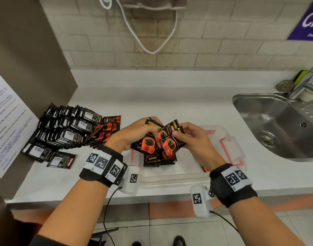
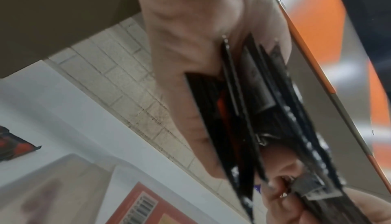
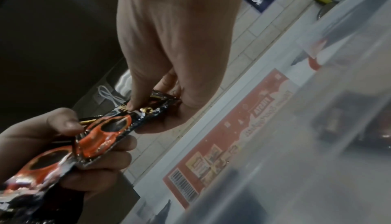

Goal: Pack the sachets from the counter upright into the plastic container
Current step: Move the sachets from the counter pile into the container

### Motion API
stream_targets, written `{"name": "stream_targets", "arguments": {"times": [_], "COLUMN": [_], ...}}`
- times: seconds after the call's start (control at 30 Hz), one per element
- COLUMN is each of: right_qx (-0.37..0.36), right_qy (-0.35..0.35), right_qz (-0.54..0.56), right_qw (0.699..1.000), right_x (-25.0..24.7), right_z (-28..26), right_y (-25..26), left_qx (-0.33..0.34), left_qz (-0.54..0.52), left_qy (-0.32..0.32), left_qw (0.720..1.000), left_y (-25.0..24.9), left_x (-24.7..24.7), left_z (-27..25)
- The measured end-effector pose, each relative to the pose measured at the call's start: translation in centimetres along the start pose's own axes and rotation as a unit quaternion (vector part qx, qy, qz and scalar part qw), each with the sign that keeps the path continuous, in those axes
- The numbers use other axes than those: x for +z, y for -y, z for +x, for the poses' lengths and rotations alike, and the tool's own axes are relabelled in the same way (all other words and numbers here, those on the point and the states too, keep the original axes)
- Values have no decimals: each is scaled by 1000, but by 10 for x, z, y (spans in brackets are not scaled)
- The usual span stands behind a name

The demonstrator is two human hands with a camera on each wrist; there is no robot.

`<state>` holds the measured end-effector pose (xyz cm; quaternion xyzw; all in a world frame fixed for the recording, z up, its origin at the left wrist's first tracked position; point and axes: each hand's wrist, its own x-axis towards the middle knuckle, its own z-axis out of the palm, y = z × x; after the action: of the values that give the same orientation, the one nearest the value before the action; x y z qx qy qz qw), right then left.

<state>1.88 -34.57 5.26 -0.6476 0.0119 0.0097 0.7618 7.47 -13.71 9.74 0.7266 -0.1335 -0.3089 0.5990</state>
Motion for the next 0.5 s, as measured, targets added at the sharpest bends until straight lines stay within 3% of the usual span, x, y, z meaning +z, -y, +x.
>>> {"name": "stream_targets", "arguments": {"times": [0.1,0.3,0.5], "right_qx": [-2,11,4], "right_qy": [-20,12,52], "right_qz": [18,50,25], "right_qw": [1000,999,998], "right_x": [-4,-7,3], "right_z": [1,2,9], "right_y": [0,6,5], "left_qx": [2,36,54], "left_qz": [-37,28,72], "left_qy": [3,-90,-42], "left_qw": [999,995,995], "left_y": [2,5,1], "left_x": [-3,-13,-4], "left_z": [-3,0,4]}}
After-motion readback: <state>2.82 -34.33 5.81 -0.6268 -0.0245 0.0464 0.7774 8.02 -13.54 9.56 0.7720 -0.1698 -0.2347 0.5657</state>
